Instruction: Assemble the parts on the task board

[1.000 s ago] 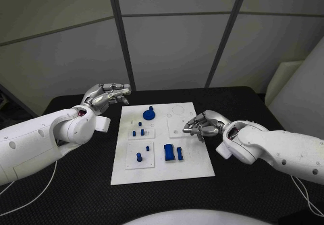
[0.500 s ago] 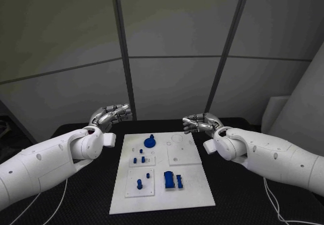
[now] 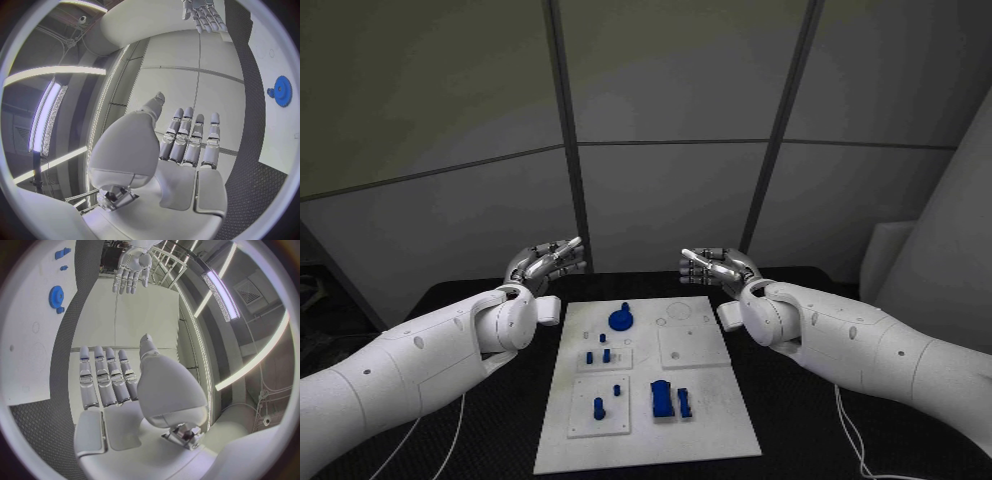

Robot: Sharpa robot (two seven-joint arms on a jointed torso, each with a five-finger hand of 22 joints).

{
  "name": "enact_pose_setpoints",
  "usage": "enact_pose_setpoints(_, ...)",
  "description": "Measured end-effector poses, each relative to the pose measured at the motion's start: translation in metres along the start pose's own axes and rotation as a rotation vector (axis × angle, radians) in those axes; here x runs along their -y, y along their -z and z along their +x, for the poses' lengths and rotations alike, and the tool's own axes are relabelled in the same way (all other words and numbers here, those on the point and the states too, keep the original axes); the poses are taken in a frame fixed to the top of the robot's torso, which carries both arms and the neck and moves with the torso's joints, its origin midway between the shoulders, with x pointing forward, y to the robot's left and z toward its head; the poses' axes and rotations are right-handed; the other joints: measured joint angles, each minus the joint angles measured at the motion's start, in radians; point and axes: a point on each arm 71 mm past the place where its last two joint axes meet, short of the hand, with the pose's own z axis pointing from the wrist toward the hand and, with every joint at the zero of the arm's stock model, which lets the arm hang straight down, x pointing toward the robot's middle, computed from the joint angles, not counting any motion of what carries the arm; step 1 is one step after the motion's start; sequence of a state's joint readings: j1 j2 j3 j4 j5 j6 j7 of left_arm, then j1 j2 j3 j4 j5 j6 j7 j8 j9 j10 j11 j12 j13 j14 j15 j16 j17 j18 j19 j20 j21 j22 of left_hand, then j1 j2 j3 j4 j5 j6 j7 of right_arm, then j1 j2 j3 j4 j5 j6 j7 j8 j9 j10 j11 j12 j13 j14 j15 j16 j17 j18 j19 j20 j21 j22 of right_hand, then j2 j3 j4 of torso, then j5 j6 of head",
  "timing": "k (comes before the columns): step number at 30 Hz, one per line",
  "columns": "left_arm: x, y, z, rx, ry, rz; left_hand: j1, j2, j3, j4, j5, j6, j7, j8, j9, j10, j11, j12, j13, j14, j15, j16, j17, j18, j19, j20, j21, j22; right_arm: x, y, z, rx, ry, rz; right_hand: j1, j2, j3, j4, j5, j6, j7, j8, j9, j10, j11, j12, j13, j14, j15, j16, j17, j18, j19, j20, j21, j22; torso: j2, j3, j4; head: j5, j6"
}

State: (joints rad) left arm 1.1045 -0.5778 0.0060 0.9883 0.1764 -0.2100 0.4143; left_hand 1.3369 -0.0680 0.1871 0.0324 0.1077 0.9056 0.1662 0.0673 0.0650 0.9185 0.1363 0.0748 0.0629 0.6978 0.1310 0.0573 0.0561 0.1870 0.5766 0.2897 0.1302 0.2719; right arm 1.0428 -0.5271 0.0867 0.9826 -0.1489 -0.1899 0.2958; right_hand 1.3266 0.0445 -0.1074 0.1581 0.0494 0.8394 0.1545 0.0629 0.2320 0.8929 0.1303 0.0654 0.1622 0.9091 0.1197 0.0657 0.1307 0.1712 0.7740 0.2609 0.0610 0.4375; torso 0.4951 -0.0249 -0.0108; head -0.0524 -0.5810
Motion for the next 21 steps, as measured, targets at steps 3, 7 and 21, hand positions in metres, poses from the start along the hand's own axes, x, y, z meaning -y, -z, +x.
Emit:
enact_pose_setpoints(3, -0.003, -0.001, 0.001, 0.014, 0.002, -0.003, 0.000, 0.000, -0.008, 0.001, 0.000, -0.005, 0.005, 0.000, 0.000, -0.005, 0.005, 0.006, 0.000, -0.004, 0.003, 0.000, 0.000, 0.000, 0.000, 0.000, -0.004, -0.002, -0.001, -0.001, 0.004, -0.012, -0.008, -0.010, 0.000, 0.000, -0.003, -0.011, 0.000, 0.001, 0.001, 0.000, -0.014, 0.000, 0.000, 0.000, -0.017, 0.000, 0.000, 0.000, -0.015, 0.000, 0.000, 0.000, 0.000, -0.026, 0.000, 0.0025, -0.0001, 0.003, -0.002)
enact_pose_setpoints(7, -0.005, 0.000, 0.001, 0.014, 0.002, -0.008, -0.158, 0.035, -0.033, -0.014, -0.009, -0.120, -0.016, -0.028, -0.026, -0.122, -0.014, -0.022, -0.024, -0.093, -0.014, -0.024, -0.022, -0.001, -0.065, -0.036, -0.021, -0.036, 0.000, 0.000, 0.005, -0.014, -0.007, -0.008, -0.171, -0.012, 0.016, -0.029, -0.021, -0.098, -0.014, -0.023, -0.046, -0.112, -0.012, -0.027, -0.041, -0.117, -0.013, -0.027, -0.034, 0.000, -0.098, -0.028, -0.024, -0.085, 0.001, 0.0032, -0.0001, 0.005, -0.002)
enact_pose_setpoints(21, -0.011, 0.038, 0.031, -0.019, -0.028, -0.038, -0.659, 0.065, -0.103, -0.030, -0.092, -0.454, -0.100, -0.059, -0.061, -0.460, -0.105, -0.064, -0.058, -0.350, -0.106, -0.051, -0.051, -0.064, -0.282, -0.144, -0.108, -0.136, -0.007, 0.035, 0.026, -0.008, -0.007, -0.030, -0.654, -0.041, 0.097, -0.122, -0.041, -0.409, -0.098, -0.055, -0.124, -0.439, -0.102, -0.058, -0.132, -0.449, -0.101, -0.057, -0.118, -0.056, -0.381, -0.125, -0.054, -0.233, 0.043, 0.0224, 0.0096, 0.051, -0.019)
